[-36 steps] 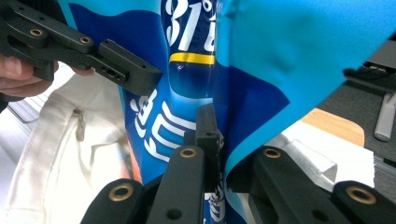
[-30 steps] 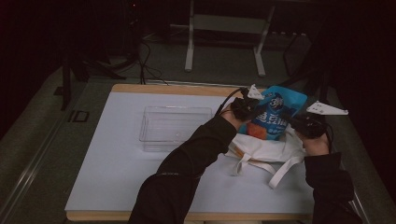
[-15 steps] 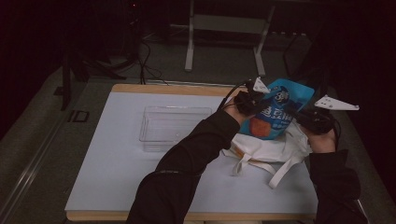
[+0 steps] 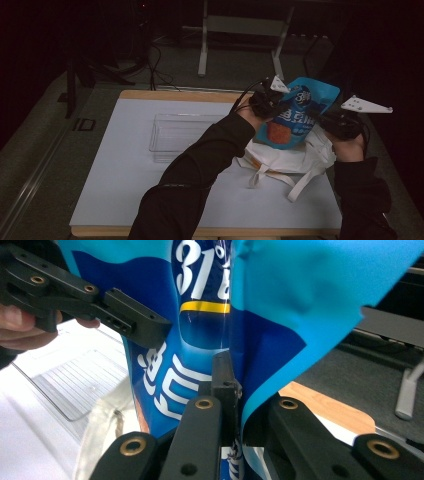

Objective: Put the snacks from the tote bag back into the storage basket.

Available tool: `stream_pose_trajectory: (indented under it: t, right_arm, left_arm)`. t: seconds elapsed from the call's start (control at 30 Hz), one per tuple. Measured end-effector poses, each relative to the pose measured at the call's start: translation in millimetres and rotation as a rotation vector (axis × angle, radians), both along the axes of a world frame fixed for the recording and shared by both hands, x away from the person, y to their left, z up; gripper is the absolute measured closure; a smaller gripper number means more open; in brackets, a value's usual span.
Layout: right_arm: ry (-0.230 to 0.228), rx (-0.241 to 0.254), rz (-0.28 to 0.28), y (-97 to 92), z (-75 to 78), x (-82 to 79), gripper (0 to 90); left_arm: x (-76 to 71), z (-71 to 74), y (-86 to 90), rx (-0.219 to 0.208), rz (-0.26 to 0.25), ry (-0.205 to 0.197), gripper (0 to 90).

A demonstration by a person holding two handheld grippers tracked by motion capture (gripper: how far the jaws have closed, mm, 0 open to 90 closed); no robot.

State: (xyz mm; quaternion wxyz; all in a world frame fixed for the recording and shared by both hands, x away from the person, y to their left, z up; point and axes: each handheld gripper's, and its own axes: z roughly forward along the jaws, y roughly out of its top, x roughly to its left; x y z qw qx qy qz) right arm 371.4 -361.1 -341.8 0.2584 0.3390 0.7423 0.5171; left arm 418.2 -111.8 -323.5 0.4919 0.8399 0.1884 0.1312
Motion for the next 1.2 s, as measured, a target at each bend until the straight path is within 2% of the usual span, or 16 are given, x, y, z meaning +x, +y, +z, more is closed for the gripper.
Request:
stream_pose_trajectory:
  t: [0.17,0.43,0.73,0.87,1.2]
  right_arm:
    - [-0.004,0.012,0.015,6.0,11.4,0.6,88.0]
    - [-0.023,-0.015,0.029,25.1,30.6,-0.3,88.1]
    - [-0.021,-0.014,0.053,42.3,38.9,1.5,88.3]
    - [-0.032,-0.011,0.068,52.8,45.6,2.2,88.3]
    - [-0.039,0.002,0.1,72.5,54.1,0.7,88.4]
  left_arm:
    - [-4.3,12.4,8.4,0.0,0.011,-0.013,90.0]
    - [-8.9,28.1,25.8,-0.011,0.036,-0.013,90.0]
    - [-12.8,37.9,43.4,-0.001,0.057,-0.009,90.0]
    - [-15.4,46.6,54.4,0.0,0.066,-0.008,90.0]
    - [-23.1,57.5,76.8,0.017,0.076,-0.021,90.0]
